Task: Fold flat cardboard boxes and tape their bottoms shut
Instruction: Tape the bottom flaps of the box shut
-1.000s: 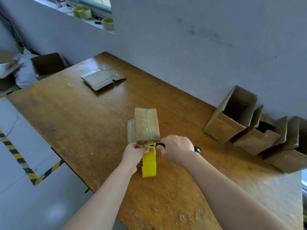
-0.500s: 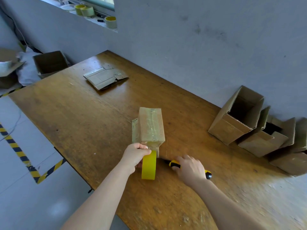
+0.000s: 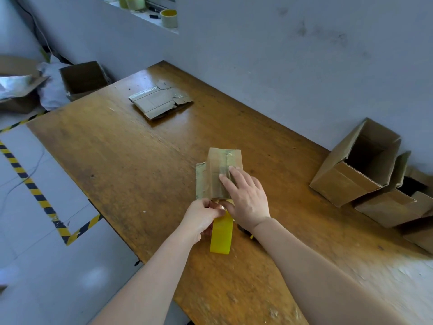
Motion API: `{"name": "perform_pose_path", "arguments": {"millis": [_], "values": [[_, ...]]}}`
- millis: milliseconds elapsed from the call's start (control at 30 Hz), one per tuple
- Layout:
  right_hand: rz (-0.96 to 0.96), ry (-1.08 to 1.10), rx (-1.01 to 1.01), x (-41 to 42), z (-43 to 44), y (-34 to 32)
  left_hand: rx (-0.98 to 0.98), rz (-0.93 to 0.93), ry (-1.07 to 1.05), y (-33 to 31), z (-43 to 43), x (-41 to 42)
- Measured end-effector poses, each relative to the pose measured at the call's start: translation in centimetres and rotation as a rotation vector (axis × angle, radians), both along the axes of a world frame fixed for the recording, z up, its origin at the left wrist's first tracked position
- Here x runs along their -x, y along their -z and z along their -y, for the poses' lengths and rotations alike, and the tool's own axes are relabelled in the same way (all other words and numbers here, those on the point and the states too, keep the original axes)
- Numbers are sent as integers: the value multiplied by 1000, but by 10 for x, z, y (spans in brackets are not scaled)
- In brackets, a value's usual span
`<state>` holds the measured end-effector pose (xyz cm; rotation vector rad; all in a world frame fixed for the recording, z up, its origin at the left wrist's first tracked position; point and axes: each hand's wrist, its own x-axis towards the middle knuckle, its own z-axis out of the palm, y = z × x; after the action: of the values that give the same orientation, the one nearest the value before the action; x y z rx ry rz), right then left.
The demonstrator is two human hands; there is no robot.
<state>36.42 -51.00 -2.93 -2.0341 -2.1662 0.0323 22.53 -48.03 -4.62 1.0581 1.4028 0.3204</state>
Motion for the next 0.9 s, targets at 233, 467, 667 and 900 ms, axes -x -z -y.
{"name": "perform_pose_path", "arguments": {"millis": [233,467,667,900], "values": [[113,-4,9,9,-25,5,23,25,-25,0,-10,2],[175,-20,69,3,-34,13,-64,-133,201,-5,-6,2],[94,37,105,4,-32,20,-373,-218,346,-9,-8,22],[15,49,106,2,-27,17,-959,-350,541,-5,25,25]]}}
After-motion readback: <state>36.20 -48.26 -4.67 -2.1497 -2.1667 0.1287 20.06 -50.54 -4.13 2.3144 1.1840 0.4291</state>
